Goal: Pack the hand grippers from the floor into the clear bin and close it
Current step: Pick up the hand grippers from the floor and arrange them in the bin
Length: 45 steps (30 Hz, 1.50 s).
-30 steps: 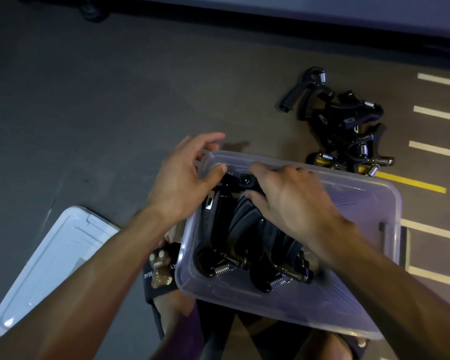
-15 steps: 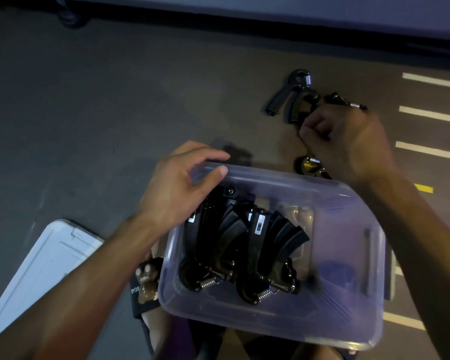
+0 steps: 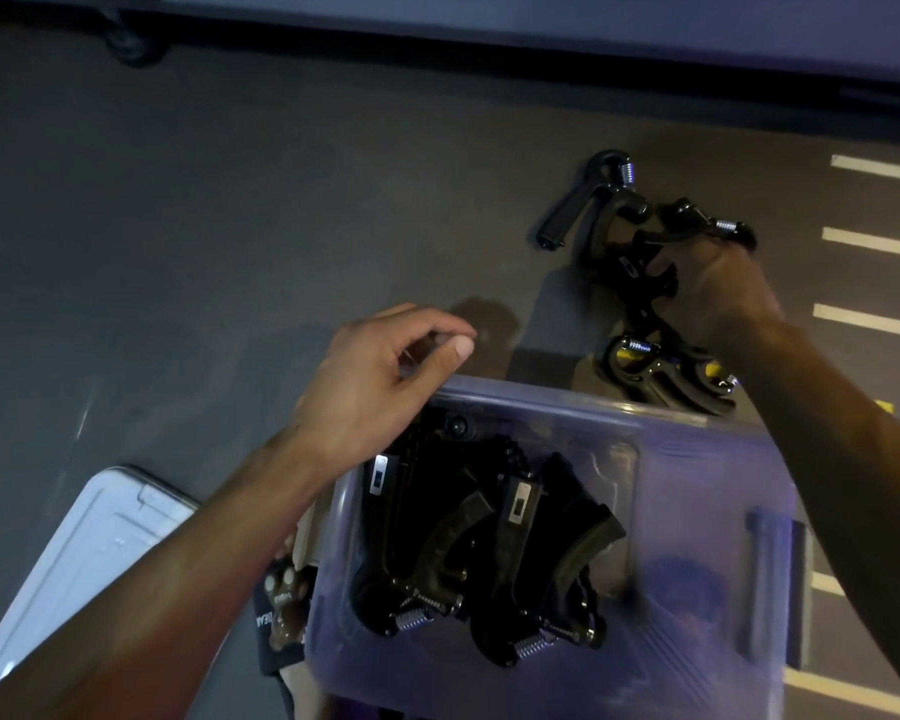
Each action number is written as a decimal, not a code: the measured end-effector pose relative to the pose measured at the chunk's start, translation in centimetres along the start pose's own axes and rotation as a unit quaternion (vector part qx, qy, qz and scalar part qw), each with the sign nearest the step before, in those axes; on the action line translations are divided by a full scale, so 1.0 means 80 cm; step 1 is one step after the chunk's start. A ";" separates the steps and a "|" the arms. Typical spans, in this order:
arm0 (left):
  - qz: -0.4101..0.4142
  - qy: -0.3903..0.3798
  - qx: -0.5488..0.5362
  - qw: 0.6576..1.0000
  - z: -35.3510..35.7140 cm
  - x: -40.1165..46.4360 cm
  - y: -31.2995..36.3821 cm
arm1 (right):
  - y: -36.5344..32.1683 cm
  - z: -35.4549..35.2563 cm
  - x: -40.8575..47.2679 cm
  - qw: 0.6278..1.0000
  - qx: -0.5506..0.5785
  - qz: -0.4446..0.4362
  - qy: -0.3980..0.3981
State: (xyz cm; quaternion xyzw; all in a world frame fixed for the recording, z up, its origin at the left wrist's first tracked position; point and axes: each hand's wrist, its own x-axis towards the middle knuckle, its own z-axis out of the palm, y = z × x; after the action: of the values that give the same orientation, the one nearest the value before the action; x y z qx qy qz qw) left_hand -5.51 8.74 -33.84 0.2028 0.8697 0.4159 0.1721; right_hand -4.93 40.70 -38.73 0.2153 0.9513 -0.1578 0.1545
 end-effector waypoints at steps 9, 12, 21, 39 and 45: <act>0.017 -0.002 0.016 1.000 -0.002 -0.016 0.008 | 0.005 -0.023 -0.041 0.984 0.072 -0.051 0.158; 0.046 0.006 0.056 0.997 0.001 -0.029 0.012 | -0.006 -0.044 -0.086 0.970 0.103 -0.061 0.212; 0.087 0.033 0.123 0.988 0.018 -0.077 0.012 | -0.044 -0.122 -0.222 0.932 0.238 -0.178 0.207; 0.115 0.060 0.142 0.981 0.030 -0.085 -0.002 | -0.051 -0.042 -0.244 0.972 0.025 -0.228 0.057; 0.120 0.068 0.148 0.979 0.032 -0.084 -0.003 | -0.059 -0.008 -0.224 0.965 -0.012 -0.254 0.056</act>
State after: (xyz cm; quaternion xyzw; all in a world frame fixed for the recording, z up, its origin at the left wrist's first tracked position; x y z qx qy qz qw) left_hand 1.40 6.91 -34.68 0.3003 0.9006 0.3128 0.0294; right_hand 8.11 30.42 -30.53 -0.0271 0.9836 -0.1685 0.0585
